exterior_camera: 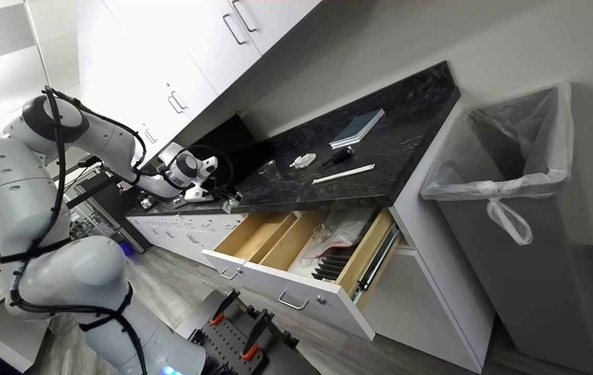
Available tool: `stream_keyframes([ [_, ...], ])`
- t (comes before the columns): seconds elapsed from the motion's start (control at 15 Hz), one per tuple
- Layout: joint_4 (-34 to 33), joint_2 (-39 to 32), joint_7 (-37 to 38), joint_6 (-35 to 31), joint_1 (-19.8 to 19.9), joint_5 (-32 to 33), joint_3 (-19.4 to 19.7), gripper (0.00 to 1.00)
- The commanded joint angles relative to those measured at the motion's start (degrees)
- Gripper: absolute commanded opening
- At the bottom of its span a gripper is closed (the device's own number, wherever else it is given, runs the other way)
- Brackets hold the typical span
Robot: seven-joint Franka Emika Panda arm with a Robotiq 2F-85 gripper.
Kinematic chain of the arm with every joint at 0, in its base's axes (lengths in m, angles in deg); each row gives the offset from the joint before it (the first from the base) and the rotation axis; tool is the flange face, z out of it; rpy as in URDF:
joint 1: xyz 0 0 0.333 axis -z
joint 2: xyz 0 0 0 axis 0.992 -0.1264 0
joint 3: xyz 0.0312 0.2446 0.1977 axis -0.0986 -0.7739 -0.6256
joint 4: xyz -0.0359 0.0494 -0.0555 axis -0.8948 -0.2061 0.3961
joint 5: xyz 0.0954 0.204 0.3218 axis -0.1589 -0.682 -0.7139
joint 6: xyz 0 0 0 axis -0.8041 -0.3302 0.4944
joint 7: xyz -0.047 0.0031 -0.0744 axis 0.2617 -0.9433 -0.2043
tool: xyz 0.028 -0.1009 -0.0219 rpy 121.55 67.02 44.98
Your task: Pick up the tape from the drawer and put it on the countertop.
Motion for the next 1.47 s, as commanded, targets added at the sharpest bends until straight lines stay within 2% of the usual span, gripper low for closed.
stream_keyframes([
  [0.0,-10.89,-7.58,6.89,0.37,-1.95,3.67,2.78,0.58],
  [0.27,-20.43,-15.00,6.79,2.97,-2.75,1.63,2.64,0.58],
  [0.47,-27.37,-20.21,8.06,4.75,-4.55,1.00,4.90,0.58],
  [0.73,-33.86,-23.44,9.64,8.34,-5.41,0.32,6.64,0.58],
  [0.8,-34.79,-23.79,9.69,9.25,-5.27,-0.01,6.54,0.96],
  [0.93,-35.77,-23.92,10.25,11.23,-5.03,-0.09,6.32,1.00],
  [1.07,-35.14,-22.65,9.95,13.18,-4.41,-0.77,5.38,1.00],
  [1.2,-33.01,-20.07,9.64,13.97,-3.75,-1.81,4.47,1.00],
  [1.4,-27.23,-14.00,9.26,11.61,-3.40,-1.92,4.35,1.00],
])
